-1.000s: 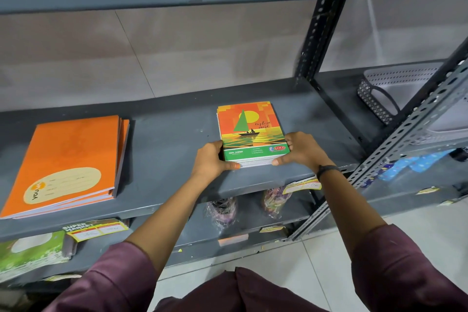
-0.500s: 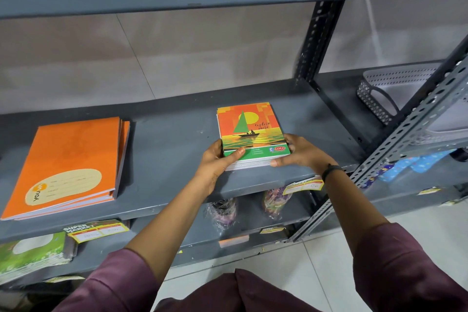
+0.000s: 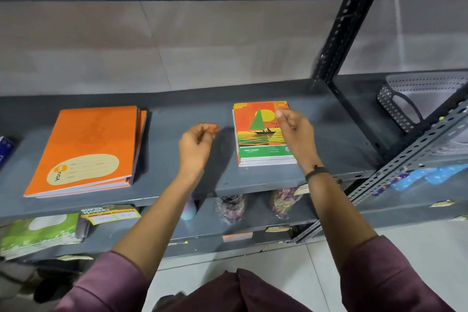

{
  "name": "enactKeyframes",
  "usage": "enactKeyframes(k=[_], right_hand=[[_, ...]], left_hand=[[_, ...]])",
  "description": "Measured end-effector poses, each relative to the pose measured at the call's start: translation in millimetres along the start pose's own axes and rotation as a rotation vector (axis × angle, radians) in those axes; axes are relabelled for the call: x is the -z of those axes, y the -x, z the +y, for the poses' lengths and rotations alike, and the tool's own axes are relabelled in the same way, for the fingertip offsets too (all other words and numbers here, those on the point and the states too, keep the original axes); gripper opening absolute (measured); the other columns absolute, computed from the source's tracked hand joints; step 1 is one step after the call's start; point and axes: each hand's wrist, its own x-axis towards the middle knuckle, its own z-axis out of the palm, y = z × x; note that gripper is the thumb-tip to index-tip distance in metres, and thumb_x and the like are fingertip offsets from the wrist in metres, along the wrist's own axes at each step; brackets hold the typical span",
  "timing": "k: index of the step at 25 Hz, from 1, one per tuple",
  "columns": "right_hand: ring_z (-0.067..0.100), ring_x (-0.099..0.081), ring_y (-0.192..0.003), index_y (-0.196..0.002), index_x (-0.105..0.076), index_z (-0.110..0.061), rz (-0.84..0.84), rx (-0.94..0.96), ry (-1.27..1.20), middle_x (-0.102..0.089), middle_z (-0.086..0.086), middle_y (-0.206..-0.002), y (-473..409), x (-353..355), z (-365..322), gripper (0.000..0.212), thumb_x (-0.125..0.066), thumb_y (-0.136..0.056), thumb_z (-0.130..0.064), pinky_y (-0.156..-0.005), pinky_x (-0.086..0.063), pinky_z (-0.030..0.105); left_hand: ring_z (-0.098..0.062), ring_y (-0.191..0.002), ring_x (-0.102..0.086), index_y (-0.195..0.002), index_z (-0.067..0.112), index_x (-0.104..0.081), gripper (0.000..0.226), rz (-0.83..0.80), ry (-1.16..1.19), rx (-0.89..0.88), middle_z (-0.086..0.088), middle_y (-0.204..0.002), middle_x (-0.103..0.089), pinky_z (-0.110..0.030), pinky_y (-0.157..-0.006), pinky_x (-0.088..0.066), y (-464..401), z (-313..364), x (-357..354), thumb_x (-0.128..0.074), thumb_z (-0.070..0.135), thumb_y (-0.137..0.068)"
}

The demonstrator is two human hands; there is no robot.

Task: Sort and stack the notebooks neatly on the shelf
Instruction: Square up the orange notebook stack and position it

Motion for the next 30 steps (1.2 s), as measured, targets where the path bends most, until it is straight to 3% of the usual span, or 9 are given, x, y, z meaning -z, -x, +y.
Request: enactKeyframes(k=[3,6,9,12,16,19,25,27,30], right_hand=[[0.015,-0.057,-0.092,-0.113,-0.065,0.002,-0.149,-0.068,-0.221,-0.067,0.014,-0.102,7,-54,-32,0.028,-0.053,-0.095,-0.016,-0.087,-0.045,0.027],[0.022,-0.062,-0.103,-0.121,-0.059,0.004,-0.339,-0.243,-0.388,-0.064,0.017,-0.109,24,-111,-60,0.032,-0.051,-0.096,-0.014,-0.092,-0.046,0.030],[0.031,-0.046,-0.133,-0.130,-0.051,-0.002,-0.551,-0.488,-0.476,-0.049,0.023,-0.140,45,-164,-89,0.040,-0.047,-0.097,-0.025,-0.109,-0.037,0.040],[0.023,-0.036,-0.140,-0.141,-0.037,-0.009,-0.640,-0.619,-0.565,-0.038,0.009,-0.152,64,-207,-113,0.050,-0.043,-0.098,-0.033,-0.114,-0.031,0.038],[0.027,-0.049,-0.131,-0.128,-0.051,-0.011,-0.677,-0.654,-0.603,-0.052,0.012,-0.141,82,-244,-133,0.044,-0.034,-0.099,-0.040,-0.105,-0.040,0.037],[0.033,-0.061,-0.117,-0.126,-0.053,-0.012,-0.667,-0.643,-0.540,-0.062,0.016,-0.130,90,-261,-137,0.049,-0.030,-0.099,-0.046,-0.101,-0.049,0.044],[0.025,-0.041,-0.138,-0.144,-0.036,-0.017,-0.622,-0.566,-0.483,-0.044,0.006,-0.149,104,-270,-124,0.061,-0.041,-0.093,-0.051,-0.116,-0.030,0.046],[0.023,-0.044,-0.135,-0.143,-0.035,-0.015,-0.687,-0.448,-0.418,-0.048,0.007,-0.146,105,-263,-121,0.068,-0.062,-0.086,-0.041,-0.114,-0.034,0.041],[0.022,-0.044,-0.133,-0.144,-0.029,-0.013,-0.835,-0.228,0.035,-0.042,0.011,-0.149,99,-252,-123,0.093,-0.083,-0.069,-0.020,-0.109,-0.039,0.035]], left_hand=[[0.000,-0.071,-0.061,-0.094,-0.001,-0.065,0.021,0.033,-0.086,-0.104,-0.012,-0.094,-0.067,-0.005,-0.067,-0.047,-12,5,47,-0.045,-0.002,-0.088],[-0.020,-0.080,-0.063,-0.097,-0.004,-0.065,0.020,0.121,-0.172,-0.114,-0.021,-0.101,-0.068,-0.022,-0.077,-0.050,-18,4,106,-0.047,0.000,-0.089],[-0.033,-0.093,-0.063,-0.106,0.005,-0.064,0.024,0.402,-0.450,-0.120,-0.019,-0.110,-0.069,-0.036,-0.083,-0.047,-16,-8,189,-0.048,0.011,-0.088],[-0.037,-0.110,-0.057,-0.121,0.006,-0.056,0.036,0.612,-0.551,0.187,-0.020,-0.125,-0.060,-0.041,-0.094,-0.044,-19,-34,275,-0.049,0.020,-0.088],[-0.025,-0.092,-0.053,-0.080,0.014,-0.056,0.026,0.309,-0.082,0.462,-0.013,-0.093,-0.062,-0.033,-0.070,-0.043,-35,-58,325,-0.044,0.033,-0.094],[-0.013,-0.075,-0.059,-0.091,0.018,-0.055,0.034,0.108,0.145,0.516,0.002,-0.085,-0.058,-0.025,-0.065,-0.046,-49,-63,329,-0.035,0.045,-0.094],[-0.018,-0.076,-0.068,-0.129,0.014,-0.044,0.060,-0.066,-0.002,0.519,-0.001,-0.095,-0.066,-0.029,-0.054,-0.056,-53,-59,318,-0.051,0.054,-0.084],[-0.015,-0.088,-0.066,-0.129,0.014,-0.039,0.096,-0.262,-0.111,0.485,0.003,-0.105,-0.063,-0.024,-0.065,-0.055,-48,-55,329,-0.072,0.065,-0.055],[-0.011,-0.111,-0.052,-0.130,0.020,-0.028,0.122,-0.589,-0.452,0.423,0.012,-0.117,-0.051,-0.023,-0.090,-0.043,-40,-48,347,-0.089,0.050,-0.029]])
